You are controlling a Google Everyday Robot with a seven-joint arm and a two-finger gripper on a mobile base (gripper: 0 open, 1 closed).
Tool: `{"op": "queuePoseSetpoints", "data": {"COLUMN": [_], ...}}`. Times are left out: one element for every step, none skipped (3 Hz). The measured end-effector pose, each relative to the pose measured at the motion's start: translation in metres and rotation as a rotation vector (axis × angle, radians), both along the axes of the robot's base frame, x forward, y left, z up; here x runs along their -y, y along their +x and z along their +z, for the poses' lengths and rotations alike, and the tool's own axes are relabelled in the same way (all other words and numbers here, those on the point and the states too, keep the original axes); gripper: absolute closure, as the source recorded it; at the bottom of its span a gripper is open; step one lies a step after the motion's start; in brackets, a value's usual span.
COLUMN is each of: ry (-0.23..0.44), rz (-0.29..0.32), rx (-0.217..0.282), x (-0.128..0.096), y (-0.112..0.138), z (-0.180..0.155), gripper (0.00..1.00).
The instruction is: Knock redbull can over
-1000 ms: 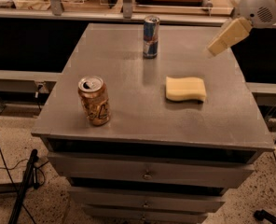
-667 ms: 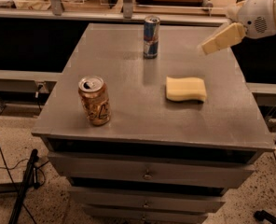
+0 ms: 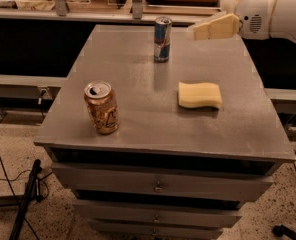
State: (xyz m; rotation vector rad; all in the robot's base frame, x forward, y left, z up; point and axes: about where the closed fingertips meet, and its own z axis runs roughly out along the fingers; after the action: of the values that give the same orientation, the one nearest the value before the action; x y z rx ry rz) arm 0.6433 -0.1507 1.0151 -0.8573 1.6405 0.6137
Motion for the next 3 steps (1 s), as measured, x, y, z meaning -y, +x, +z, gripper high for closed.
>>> {"op": "queuePoseSetpoints", "data": {"ry": [-0.016, -0.006, 0.011], "rz": [0.002, -0.008, -0.048], "rx": [-0.006, 0.018, 0.106], "x": [0.002, -0.006, -0.029], "y": [-0.001, 0.009, 0.053], "z": [-0.004, -0.008, -0.020], "gripper": [0.00, 0.00, 0.00]}}
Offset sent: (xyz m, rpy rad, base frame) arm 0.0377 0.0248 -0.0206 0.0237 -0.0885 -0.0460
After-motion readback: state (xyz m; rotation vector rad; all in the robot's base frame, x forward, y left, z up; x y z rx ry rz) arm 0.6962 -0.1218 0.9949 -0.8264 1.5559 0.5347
